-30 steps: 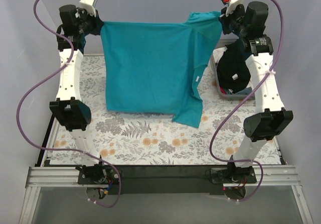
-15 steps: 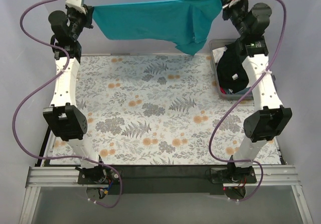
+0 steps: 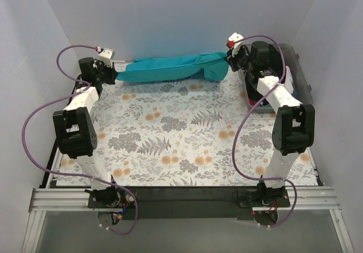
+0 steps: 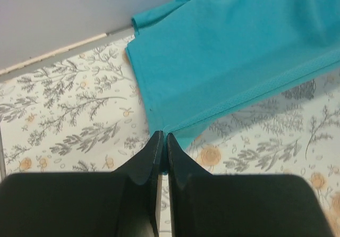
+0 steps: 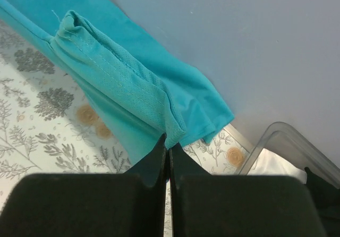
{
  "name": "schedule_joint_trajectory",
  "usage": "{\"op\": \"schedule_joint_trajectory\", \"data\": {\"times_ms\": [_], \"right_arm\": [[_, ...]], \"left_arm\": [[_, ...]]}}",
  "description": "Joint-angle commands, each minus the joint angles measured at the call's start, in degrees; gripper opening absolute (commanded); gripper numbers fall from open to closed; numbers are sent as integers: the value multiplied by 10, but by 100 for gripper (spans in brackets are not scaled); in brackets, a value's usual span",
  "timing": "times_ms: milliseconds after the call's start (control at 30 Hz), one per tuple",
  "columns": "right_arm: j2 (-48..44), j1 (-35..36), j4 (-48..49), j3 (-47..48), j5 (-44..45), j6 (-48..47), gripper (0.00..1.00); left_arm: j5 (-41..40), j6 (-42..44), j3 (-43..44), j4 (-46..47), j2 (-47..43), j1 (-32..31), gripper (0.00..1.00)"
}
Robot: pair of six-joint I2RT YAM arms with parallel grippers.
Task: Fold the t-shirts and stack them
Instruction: Flatten the tshirt out
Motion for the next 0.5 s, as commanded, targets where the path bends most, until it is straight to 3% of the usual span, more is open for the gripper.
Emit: {"op": "schedule_joint_trajectory", "data": {"times_ms": [0,200,267,467], "right_arm": [[-74,-3,-5,-18,-22,-38,1],[-129,-2,-185,-36,-53,-136,1],[-145,-1,-273,-38,-62,-195,1],[-252,9,-407,-164,-52,-354,1]], "left_arm": [[39,39,-3,-28,-61,27,0],[129,129,-59,-153,-146,52,0],[167,173,-62,-243,-181,57,0],[175,436,-133,-526,-264,63,0]]}}
